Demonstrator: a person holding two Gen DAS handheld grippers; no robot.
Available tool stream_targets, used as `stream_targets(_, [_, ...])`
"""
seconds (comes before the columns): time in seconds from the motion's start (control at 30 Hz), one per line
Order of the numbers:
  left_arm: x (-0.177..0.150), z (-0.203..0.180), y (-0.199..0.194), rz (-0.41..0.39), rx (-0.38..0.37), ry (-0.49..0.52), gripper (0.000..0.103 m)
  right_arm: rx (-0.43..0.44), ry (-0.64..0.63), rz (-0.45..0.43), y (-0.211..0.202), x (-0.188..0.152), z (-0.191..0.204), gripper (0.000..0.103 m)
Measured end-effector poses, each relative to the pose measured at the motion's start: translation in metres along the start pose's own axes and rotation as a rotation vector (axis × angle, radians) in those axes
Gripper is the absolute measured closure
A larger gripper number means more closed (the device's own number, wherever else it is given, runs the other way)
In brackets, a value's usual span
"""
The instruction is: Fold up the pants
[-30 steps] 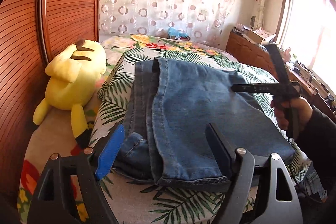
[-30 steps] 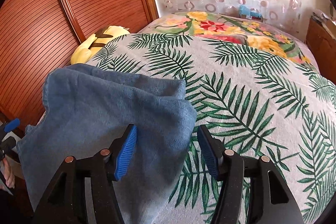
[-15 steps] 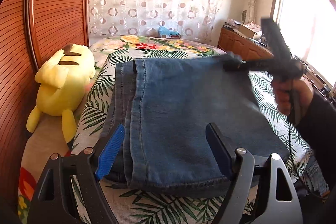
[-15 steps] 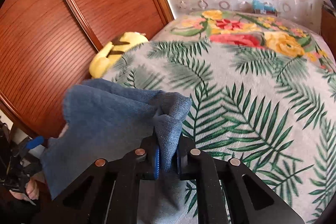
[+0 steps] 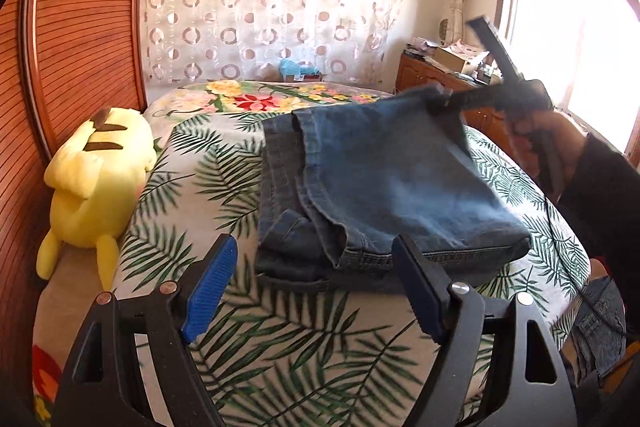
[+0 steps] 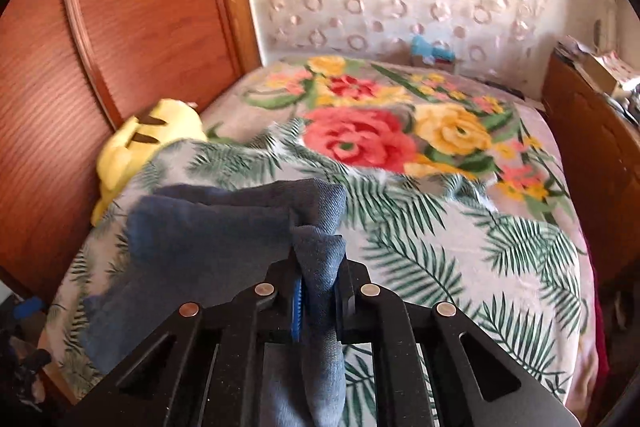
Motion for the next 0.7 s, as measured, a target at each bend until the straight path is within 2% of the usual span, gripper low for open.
stream_targets(0.03, [0.001,-0.002,0.001,0.001,-0.003,0.003,0.023,-0.025,0.005,0.022,0.009,-0.007,-0.005,0.083])
stream_targets(0.17, [0.006,-0.014,0.01,0.002,-0.015,0.02,0.023,-0.05,0.02,0.055,0.029,-0.024,-0.011,0.058])
stream_targets(0.3, [0.011,-0.025,0.022,0.008,-0.025,0.028,0.023,-0.014,0.017,0.05,0.011,-0.047,-0.009,0.056])
stream_targets(0.4, [0.011,-0.033,0.032,0.015,-0.028,0.041,0.023,0.026,0.021,0.063,-0.002,-0.078,-0.006,0.056])
stream_targets(0.7, [-0.01,-0.036,0.065,0.104,-0.003,0.056,0.023,0.035,0.051,0.106,-0.024,-0.149,0.0,0.056])
Point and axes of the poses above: each gripper's, at about its wrist camera, not at the fingertips, and y roughly the way its jaws point, z to its left, x to its top, the point moved 9 cm from there along y, roughly the way its jaws point
